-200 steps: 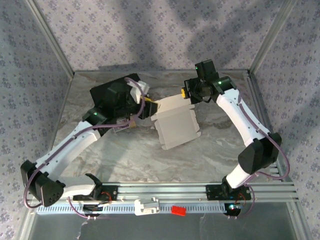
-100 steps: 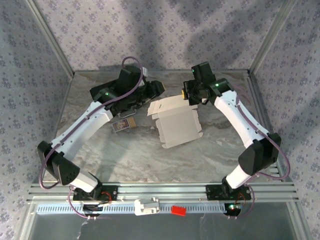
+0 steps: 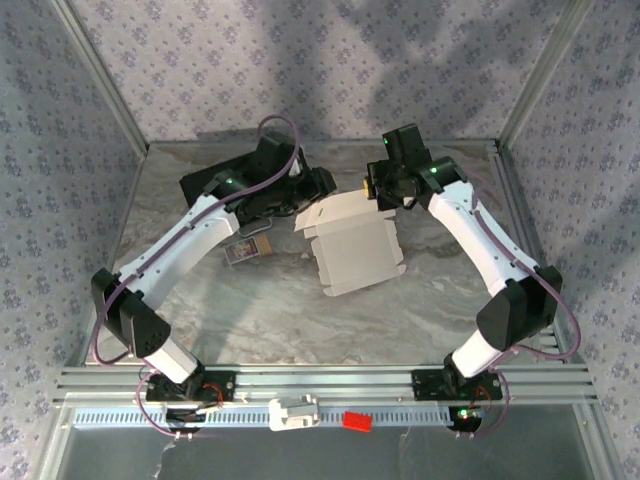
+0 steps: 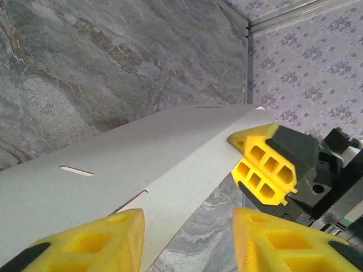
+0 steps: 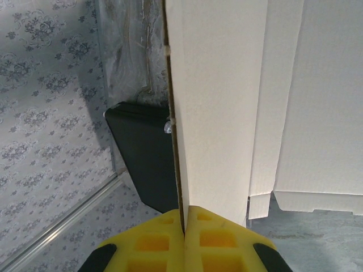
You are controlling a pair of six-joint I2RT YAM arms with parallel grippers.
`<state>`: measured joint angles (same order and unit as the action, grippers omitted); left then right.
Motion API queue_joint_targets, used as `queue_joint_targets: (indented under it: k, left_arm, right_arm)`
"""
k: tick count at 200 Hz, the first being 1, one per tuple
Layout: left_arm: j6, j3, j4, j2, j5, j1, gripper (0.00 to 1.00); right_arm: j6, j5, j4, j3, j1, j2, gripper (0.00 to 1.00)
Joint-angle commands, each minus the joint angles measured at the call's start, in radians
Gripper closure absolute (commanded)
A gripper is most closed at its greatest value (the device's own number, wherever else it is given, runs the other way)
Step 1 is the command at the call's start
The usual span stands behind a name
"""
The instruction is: Fold the paper box
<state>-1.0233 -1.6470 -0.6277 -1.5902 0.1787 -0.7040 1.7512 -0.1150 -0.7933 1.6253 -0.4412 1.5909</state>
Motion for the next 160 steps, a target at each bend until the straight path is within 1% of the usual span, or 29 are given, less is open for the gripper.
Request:
queue_joint_targets:
  k: [1, 50, 97, 131, 160]
  left_arm:
    - [-0.015, -0.038, -0.016, -0.007, 0.004, -0.021, 0.55]
    - [-0.024, -0.033, -0.003, -0.018, -0.007, -0.044, 0.55]
    - [-0.031, 0.000, 0.086, -0.029, -0.021, -0.047, 0.55]
    - [-0.072, 0.040, 0.190, -0.034, -0.020, -0.048, 0.63]
    - [-0.041, 0.057, 0.210, -0.013, -0.041, -0.040, 0.64]
  right_arm:
    - [0.026, 0.021, -0.018, -0.005, 0.002, -0.017, 1.00]
    - [0.034, 0.014, -0.006, -0.010, -0.002, -0.016, 1.00]
    - [0.050, 0.010, 0.007, -0.014, -0.017, -0.027, 1.00]
    - [0.072, 0.006, 0.023, -0.037, -0.027, -0.041, 1.00]
    - [0.078, 0.008, 0.014, -0.046, -0.022, -0.057, 1.00]
